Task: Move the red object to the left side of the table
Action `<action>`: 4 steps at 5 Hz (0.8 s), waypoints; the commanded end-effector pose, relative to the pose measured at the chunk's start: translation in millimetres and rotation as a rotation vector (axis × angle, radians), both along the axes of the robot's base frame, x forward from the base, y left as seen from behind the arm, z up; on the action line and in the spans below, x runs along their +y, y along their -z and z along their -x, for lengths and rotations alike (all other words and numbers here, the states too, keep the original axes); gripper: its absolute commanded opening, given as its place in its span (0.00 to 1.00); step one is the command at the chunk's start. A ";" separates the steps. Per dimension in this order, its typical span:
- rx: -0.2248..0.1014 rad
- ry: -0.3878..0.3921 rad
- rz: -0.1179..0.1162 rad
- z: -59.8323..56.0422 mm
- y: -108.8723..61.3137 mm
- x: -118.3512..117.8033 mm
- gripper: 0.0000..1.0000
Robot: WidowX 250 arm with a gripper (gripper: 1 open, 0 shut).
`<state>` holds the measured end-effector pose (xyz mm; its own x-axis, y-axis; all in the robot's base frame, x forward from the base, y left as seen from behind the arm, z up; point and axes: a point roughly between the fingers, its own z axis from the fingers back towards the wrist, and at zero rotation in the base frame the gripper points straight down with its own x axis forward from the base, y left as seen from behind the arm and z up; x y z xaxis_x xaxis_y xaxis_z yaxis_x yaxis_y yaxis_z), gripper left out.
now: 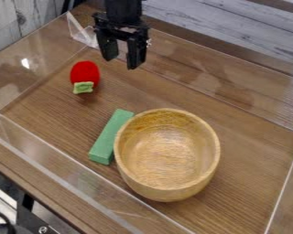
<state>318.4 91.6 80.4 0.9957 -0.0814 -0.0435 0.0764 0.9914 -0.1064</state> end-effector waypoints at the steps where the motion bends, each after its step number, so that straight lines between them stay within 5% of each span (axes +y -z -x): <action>1: -0.054 0.035 -0.028 1.0 -15.2 -6.4 1.00; 2: -0.053 0.065 -0.027 10.6 -14.0 -21.0 1.00; 4: -0.071 0.093 -0.047 10.7 -17.0 -64.2 1.00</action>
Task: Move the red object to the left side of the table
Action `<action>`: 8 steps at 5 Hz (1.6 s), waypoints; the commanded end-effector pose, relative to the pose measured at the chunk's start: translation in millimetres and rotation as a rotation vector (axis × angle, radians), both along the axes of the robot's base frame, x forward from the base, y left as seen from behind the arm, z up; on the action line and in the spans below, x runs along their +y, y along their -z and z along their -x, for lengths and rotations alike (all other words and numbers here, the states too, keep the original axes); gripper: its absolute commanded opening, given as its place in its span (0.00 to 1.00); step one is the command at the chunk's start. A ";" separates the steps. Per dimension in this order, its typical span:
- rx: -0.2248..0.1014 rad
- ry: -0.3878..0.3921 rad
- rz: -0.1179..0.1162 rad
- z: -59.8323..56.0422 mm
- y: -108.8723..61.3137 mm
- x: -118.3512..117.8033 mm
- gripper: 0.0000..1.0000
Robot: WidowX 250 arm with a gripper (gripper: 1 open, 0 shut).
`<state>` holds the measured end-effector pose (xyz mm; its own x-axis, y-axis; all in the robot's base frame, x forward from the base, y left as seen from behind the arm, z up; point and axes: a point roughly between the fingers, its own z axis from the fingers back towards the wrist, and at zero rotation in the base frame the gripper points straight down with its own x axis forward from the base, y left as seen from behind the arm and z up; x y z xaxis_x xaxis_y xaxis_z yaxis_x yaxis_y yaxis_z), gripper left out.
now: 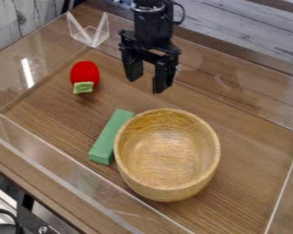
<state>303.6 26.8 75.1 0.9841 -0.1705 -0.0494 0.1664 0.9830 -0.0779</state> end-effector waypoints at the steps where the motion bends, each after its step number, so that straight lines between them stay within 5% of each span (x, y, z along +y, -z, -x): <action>1: -0.090 -0.075 -0.034 -3.1 -6.1 10.0 1.00; 3: -0.125 -0.221 -0.088 -5.1 17.5 37.7 1.00; 5: -0.160 -0.155 -0.098 -17.0 24.4 39.9 1.00; 7: -0.179 -0.110 -0.099 -22.6 9.2 42.9 1.00; 8: -0.184 -0.154 -0.105 -21.7 8.8 39.5 1.00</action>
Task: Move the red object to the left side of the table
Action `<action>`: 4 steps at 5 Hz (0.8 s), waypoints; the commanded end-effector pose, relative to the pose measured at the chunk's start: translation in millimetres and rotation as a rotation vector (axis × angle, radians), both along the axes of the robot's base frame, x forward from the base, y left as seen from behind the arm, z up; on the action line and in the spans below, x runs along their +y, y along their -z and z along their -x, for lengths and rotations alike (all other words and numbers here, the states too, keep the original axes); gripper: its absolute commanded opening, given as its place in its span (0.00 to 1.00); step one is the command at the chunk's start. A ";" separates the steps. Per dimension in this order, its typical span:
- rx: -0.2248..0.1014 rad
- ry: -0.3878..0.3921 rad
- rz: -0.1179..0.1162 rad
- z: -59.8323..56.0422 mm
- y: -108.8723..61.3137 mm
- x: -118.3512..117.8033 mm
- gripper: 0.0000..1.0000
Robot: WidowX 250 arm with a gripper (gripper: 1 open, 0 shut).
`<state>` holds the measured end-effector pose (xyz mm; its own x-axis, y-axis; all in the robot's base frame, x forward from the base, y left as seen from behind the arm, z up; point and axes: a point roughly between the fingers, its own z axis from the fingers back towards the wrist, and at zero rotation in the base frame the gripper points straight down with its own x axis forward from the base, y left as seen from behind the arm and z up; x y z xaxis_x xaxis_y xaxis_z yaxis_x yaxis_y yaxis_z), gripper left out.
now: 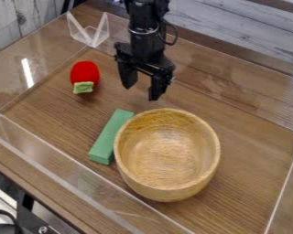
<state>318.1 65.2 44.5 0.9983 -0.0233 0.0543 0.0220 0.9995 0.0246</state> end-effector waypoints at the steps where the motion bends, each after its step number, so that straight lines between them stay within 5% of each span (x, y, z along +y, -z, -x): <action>1: -0.073 -0.041 -0.025 -6.4 -20.2 -2.1 1.00; 3: -0.080 0.085 -0.023 1.5 -39.1 -12.3 1.00; 4: -0.087 0.080 -0.032 -4.6 -27.5 -7.6 1.00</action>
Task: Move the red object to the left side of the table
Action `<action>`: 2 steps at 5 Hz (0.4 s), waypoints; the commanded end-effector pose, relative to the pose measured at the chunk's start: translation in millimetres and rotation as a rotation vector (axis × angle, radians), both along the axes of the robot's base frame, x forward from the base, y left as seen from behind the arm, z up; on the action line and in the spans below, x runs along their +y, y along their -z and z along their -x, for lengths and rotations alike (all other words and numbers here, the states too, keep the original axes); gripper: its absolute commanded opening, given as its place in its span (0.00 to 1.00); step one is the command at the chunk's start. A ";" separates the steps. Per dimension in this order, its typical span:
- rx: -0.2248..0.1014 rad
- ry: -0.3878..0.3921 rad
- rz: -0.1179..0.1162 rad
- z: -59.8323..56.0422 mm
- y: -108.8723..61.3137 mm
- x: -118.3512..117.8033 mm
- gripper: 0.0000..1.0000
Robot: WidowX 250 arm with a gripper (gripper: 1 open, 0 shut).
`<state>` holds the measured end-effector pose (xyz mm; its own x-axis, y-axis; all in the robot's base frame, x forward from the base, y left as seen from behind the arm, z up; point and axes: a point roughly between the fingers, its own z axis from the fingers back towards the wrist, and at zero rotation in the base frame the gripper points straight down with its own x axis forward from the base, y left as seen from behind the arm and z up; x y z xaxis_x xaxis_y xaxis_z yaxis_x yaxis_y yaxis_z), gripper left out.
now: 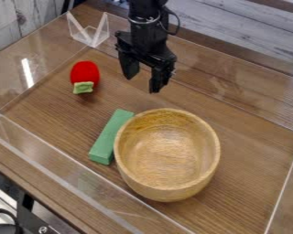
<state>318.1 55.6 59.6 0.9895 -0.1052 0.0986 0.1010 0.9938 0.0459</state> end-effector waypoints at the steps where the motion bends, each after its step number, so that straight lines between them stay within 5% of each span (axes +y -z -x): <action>1: -0.036 -0.011 -0.023 -9.0 1.6 7.2 1.00; 2: -0.039 0.015 -0.017 0.8 -5.8 10.7 1.00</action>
<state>312.5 63.4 45.9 0.9902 -0.1166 0.0774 0.1133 0.9925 0.0455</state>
